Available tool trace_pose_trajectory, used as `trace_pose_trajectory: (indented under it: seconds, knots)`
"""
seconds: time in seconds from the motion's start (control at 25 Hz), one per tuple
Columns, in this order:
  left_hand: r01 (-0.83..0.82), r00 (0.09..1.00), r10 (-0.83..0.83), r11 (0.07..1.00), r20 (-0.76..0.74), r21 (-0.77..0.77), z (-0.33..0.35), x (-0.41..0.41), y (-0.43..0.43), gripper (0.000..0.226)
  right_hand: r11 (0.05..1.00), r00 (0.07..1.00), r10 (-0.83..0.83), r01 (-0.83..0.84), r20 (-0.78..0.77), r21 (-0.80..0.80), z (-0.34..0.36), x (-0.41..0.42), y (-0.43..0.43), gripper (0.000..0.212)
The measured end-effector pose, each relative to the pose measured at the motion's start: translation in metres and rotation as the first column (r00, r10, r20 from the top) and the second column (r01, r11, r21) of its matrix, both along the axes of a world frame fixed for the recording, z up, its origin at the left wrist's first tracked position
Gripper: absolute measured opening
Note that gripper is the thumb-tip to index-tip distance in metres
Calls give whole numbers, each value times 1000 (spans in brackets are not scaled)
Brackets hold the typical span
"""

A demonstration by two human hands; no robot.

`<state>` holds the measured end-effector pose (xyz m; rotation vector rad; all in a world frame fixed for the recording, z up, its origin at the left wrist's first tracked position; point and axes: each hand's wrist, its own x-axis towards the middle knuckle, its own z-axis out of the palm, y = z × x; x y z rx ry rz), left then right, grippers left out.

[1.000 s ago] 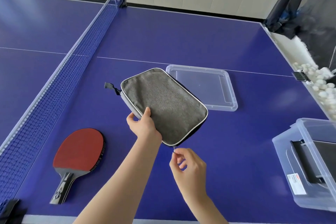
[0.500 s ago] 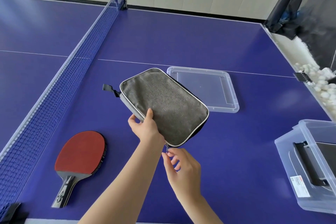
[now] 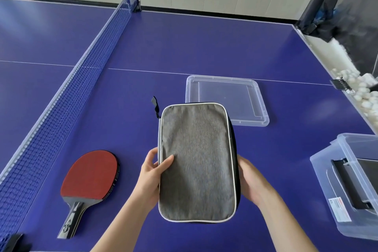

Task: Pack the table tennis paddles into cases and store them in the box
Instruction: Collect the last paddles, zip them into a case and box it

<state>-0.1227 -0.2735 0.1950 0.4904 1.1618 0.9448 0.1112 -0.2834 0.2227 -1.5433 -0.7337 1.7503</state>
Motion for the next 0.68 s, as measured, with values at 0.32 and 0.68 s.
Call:
trace_pose_trajectory:
  seconds: [0.32, 0.68]
  knots:
    - [104, 809, -30, 990, -587, 92, -21, 21, -2, 59, 974, 979, -171, 185, -109, 132, -12, -20, -17, 27]
    - [310, 855, -177, 928, -487, 206, 4, 81, -22, 58, 907, 908, -150, -31, 391, 420, -18, -39, -27, 23]
